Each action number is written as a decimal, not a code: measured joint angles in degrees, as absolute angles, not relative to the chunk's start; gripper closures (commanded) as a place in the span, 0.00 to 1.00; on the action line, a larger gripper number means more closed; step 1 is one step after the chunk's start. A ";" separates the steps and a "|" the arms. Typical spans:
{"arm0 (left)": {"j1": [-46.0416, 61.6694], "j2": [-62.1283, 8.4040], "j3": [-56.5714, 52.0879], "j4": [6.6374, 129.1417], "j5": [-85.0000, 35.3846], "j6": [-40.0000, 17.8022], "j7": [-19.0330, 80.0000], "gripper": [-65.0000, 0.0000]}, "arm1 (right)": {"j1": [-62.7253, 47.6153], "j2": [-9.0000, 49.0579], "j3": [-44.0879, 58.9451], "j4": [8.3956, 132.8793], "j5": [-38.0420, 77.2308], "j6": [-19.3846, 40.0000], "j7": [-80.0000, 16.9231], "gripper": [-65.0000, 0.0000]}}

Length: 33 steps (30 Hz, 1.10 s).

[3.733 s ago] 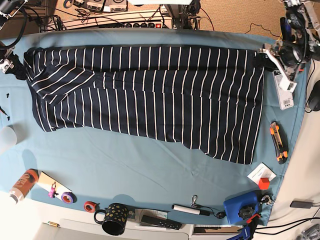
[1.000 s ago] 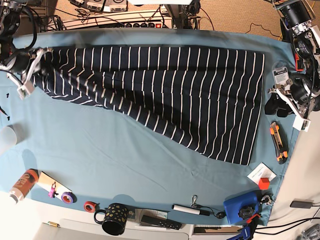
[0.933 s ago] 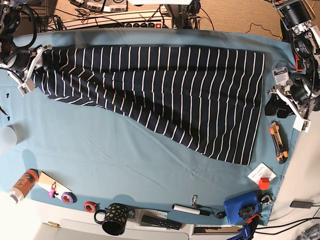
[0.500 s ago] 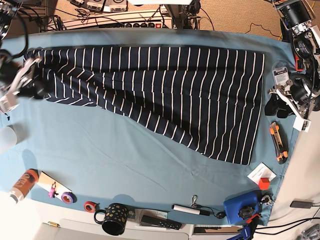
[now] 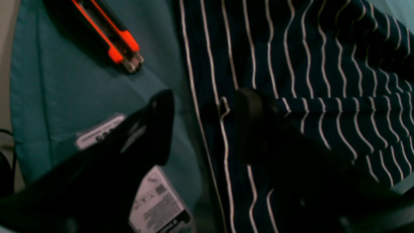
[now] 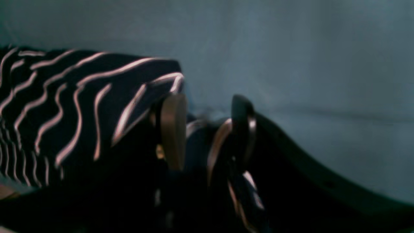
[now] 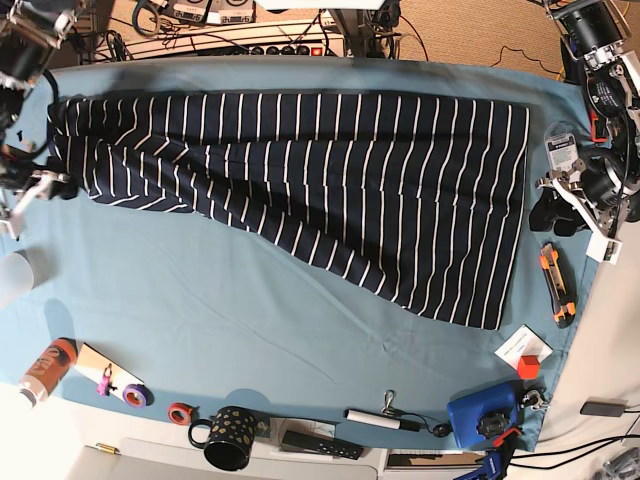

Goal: Layout the t-shirt on the table in an organized manner, then fold the t-shirt properly
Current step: 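Drag the gathered shirt end with the right gripper along the table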

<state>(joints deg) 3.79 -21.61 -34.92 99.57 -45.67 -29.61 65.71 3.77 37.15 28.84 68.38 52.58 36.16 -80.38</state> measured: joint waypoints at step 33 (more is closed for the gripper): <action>3.79 -21.61 -34.92 99.59 -45.67 -29.36 65.89 0.52 | 25.50 37.12 11.62 62.08 50.59 39.07 -65.52 1.00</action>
